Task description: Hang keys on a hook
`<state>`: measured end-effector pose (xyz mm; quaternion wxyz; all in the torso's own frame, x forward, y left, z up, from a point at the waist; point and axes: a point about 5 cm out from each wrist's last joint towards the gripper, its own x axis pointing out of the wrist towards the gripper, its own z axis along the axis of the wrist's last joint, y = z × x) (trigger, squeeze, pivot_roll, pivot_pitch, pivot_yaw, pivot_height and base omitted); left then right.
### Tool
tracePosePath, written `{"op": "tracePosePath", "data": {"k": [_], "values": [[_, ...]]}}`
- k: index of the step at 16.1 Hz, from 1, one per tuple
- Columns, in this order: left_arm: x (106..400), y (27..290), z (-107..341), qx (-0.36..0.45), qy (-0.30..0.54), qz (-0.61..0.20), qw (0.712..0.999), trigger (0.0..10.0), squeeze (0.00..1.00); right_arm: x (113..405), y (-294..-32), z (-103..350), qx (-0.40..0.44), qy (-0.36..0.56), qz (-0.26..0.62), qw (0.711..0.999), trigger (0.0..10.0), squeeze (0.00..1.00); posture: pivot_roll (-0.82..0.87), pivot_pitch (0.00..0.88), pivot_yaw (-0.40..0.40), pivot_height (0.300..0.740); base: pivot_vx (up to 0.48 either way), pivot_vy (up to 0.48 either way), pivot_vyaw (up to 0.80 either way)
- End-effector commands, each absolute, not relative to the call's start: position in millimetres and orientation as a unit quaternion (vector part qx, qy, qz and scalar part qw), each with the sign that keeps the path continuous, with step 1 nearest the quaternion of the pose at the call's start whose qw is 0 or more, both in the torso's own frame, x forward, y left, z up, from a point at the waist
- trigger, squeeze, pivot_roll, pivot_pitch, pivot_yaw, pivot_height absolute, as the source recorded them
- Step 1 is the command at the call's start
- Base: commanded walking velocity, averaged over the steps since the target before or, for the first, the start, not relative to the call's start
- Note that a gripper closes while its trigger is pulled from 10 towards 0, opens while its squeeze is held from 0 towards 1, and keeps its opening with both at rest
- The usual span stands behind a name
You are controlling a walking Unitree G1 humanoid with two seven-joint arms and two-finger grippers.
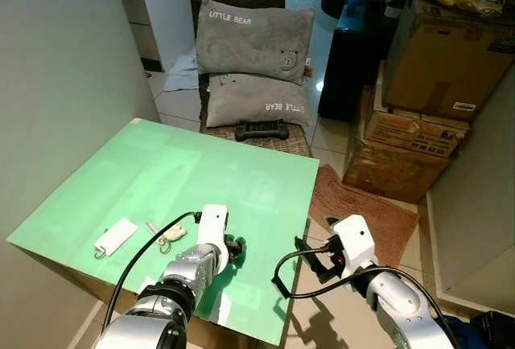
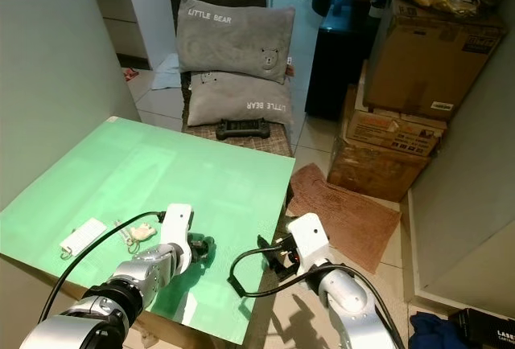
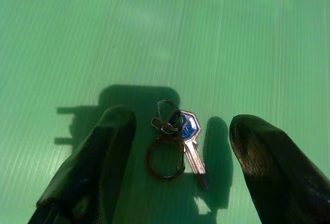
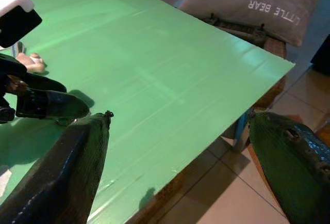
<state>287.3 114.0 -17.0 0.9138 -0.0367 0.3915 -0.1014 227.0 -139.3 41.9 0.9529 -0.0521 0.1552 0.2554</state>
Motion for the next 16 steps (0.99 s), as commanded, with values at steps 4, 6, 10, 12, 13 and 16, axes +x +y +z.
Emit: {"op": "tracePosePath", "data": {"k": [4, 6, 10, 12, 13, 16], "values": [[279.6, 121.4, -25.0, -0.038, 0.406, -0.085, 0.909, 5.0, 0.00, 227.6, -138.7, 44.1, -0.046, 0.159, 0.258, 0.952, 10.0, 0.00, -0.16, 0.000, 0.039, 0.740, 0.000, 0.000, 0.00], [279.4, 123.6, -25.6, -0.035, 0.405, -0.076, 0.911, 4.6, 0.00, 227.4, -138.2, 43.3, -0.047, 0.161, 0.262, 0.950, 10.0, 0.00, -0.17, 0.000, 0.033, 0.740, 0.000, 0.000, 0.00], [281.8, 125.6, -23.7, -0.044, 0.393, -0.070, 0.916, 1.8, 0.00, 226.4, -139.4, 41.8, -0.048, 0.166, 0.263, 0.949, 10.0, 0.00, -0.17, 0.000, 0.030, 0.740, 0.000, 0.000, 0.00], [281.1, 123.2, -24.3, -0.043, 0.394, -0.073, 0.915, 0.9, 0.00, 225.9, -140.1, 41.1, -0.049, 0.168, 0.263, 0.949, 10.0, 0.00, -0.17, 0.000, 0.030, 0.740, 0.000, 0.000, 0.00], [279.6, 121.9, -25.5, -0.041, 0.399, -0.076, 0.913, 0.9, 0.00, 225.5, -140.0, 40.7, -0.049, 0.169, 0.264, 0.948, 10.0, 0.00, -0.17, 0.000, 0.030, 0.740, 0.000, 0.000, 0.00], [275.8, 120.9, -28.9, -0.049, 0.408, -0.073, 0.909, 1.6, 0.00, 225.0, -140.1, 39.7, -0.048, 0.172, 0.265, 0.948, 10.0, 0.00, -0.18, 0.000, 0.031, 0.740, 0.000, 0.000, 0.00]]}}
